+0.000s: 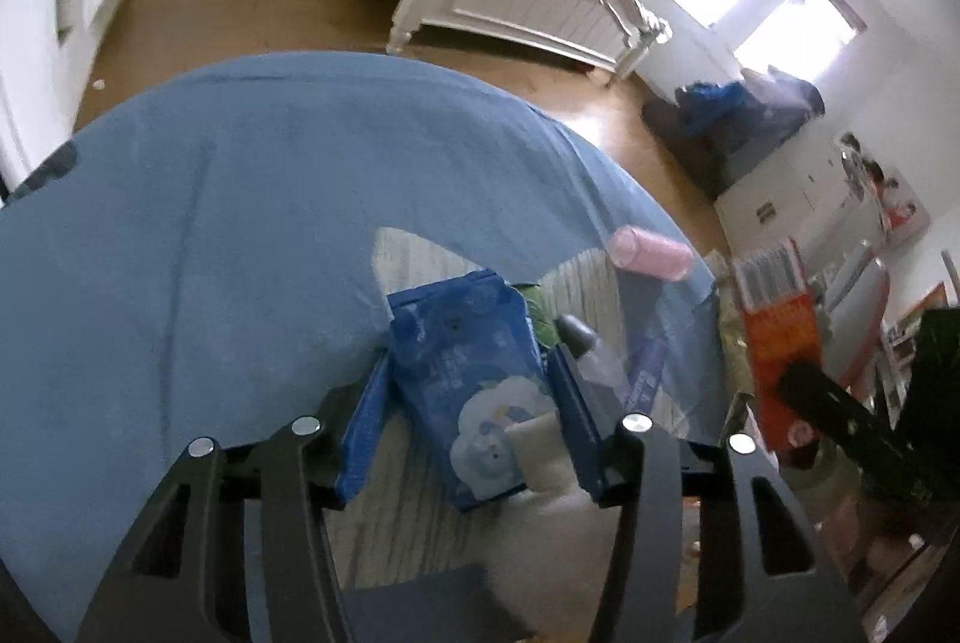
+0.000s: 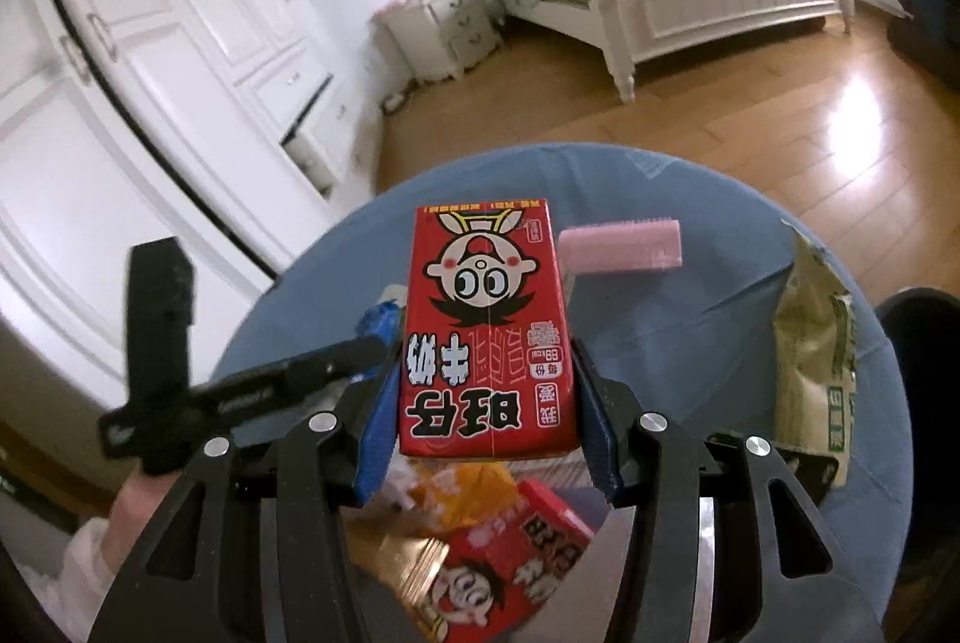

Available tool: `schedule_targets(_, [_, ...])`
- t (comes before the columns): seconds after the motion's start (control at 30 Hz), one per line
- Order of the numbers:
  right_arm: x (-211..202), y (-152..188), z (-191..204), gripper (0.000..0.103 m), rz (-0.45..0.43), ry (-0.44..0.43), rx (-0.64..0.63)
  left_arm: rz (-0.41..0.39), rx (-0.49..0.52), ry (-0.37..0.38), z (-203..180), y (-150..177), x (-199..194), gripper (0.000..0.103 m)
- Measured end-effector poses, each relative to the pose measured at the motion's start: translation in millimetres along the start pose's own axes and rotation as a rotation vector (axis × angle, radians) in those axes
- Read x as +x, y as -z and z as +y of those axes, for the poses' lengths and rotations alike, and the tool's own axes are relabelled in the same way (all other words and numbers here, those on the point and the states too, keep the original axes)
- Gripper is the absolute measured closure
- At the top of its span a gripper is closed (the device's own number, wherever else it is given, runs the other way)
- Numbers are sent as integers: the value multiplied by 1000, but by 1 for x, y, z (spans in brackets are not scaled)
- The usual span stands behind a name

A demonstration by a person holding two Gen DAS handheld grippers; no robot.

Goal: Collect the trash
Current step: 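Grasp the blue wipes pack with the left tool while the right grasps the red milk box, then carry the wipes pack and red milk box to the bin and release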

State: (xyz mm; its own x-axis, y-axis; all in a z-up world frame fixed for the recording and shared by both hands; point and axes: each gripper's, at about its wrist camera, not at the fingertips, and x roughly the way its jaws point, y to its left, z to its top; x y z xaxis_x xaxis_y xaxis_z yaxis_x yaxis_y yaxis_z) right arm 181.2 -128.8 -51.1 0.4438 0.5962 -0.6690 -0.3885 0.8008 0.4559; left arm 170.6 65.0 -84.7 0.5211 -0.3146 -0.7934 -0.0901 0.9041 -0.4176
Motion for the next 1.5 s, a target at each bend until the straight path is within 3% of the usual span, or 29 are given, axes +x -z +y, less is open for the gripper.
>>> schedule_targets(0.23, [-44, 9, -19, 51, -147, -57, 30, -215, -22, 1, 3, -11, -70, 55])
schedule_targets(0.4, [-100, 11, -34, 51, -317, -27, 39, -349, 78, 62, -49, -30, -119, 55])
schedule_targets(0.53, [-133, 16, -62, 51, -361, -1, 58, -388, 166, 90, -92, -35, -129, 55])
schedule_targets(0.67, [-148, 30, -72, 51, -333, -115, 57, -346, 187, 76, -104, -25, -107, 55])
schedule_targets(0.8, [-127, 46, -51, 51, -200, -197, -11, -249, 159, 91, -98, -4, -77, 55])
schedule_targets(0.9, [-85, 57, -23, 51, -53, -153, -82, -198, 129, 135, -94, 12, -65, 54])
schedule_targets(1.0, [-54, 70, -16, 51, 80, -87, -106, -212, 118, 170, -92, 15, -73, 54])
schedule_targets(1.13, [-42, 80, -9, 51, 113, -47, -123, -279, 120, 208, -91, 9, -101, 53])
schedule_targets(1.3, [-69, 74, -10, 52, -21, -66, -100, -313, 191, 193, -107, 5, -115, 54])
schedule_targets(1.4, [-102, 62, -30, 52, -158, -46, -45, -295, 237, 208, -125, 4, -108, 55])
schedule_targets(1.5, [-148, 48, -64, 52, -343, 36, 38, -280, 283, 233, -147, 7, -98, 55])
